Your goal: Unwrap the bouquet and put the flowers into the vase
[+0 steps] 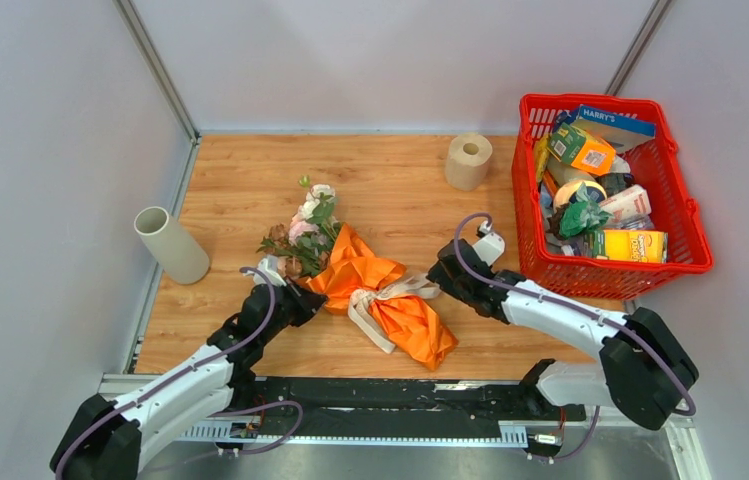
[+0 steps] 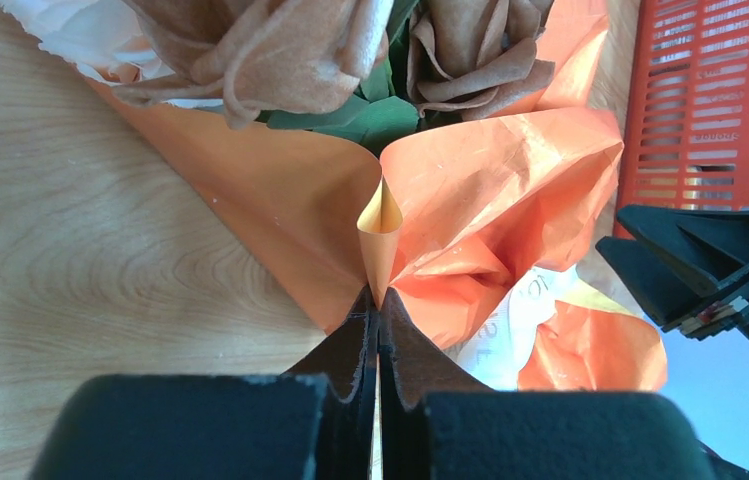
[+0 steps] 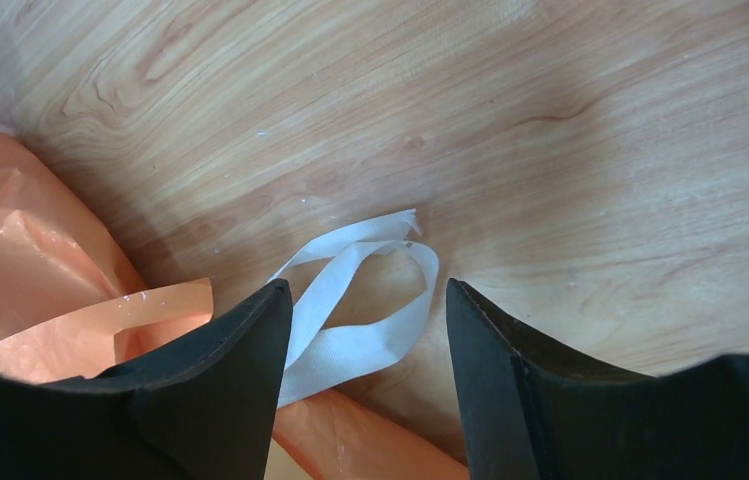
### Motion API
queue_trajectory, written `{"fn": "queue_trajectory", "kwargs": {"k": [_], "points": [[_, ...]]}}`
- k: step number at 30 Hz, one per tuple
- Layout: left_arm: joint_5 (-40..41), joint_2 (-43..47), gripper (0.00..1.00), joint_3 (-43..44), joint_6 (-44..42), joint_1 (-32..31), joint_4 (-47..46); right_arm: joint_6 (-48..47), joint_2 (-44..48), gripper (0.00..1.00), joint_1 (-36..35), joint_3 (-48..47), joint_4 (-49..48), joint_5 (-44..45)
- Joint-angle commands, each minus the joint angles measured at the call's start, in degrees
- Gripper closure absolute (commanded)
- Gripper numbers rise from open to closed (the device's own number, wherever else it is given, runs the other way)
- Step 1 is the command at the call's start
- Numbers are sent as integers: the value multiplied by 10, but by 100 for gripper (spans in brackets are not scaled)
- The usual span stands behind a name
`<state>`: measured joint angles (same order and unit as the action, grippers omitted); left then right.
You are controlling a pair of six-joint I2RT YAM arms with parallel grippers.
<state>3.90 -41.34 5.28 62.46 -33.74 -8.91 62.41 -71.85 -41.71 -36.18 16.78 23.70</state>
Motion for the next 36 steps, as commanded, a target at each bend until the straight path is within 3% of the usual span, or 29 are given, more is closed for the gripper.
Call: {"fn": "queue_trajectory", "kwargs": {"k": [1,11,12,14,17,20,25,30,36], "points": [[1,13,100,4,-9,-3,26,39,-17,39,-1,17,-45,-7],[7,29,100,0,-8,-3,42,61,-101,43,-1,17,-104,-47],[6,29,100,-1,-8,-3,42,56,-112,49,-1,13,-108,-48],[7,29,100,0,-10,-3,40,28,-128,73,-1,-4,-121,-49],[7,30,100,2,-13,-3,38,-65,-121,100,-1,-41,-140,-56],[7,29,100,4,-17,-4,40,-158,-54,100,-7,-63,-162,-88],[13,37,100,-1,-19,-5,45,-297,59,100,-65,-11,-293,-149],[16,38,100,-5,-20,-6,35,-332,105,100,-71,36,-329,-169],[14,35,100,-6,-26,-6,33,-345,108,100,-71,24,-303,-140]]}}
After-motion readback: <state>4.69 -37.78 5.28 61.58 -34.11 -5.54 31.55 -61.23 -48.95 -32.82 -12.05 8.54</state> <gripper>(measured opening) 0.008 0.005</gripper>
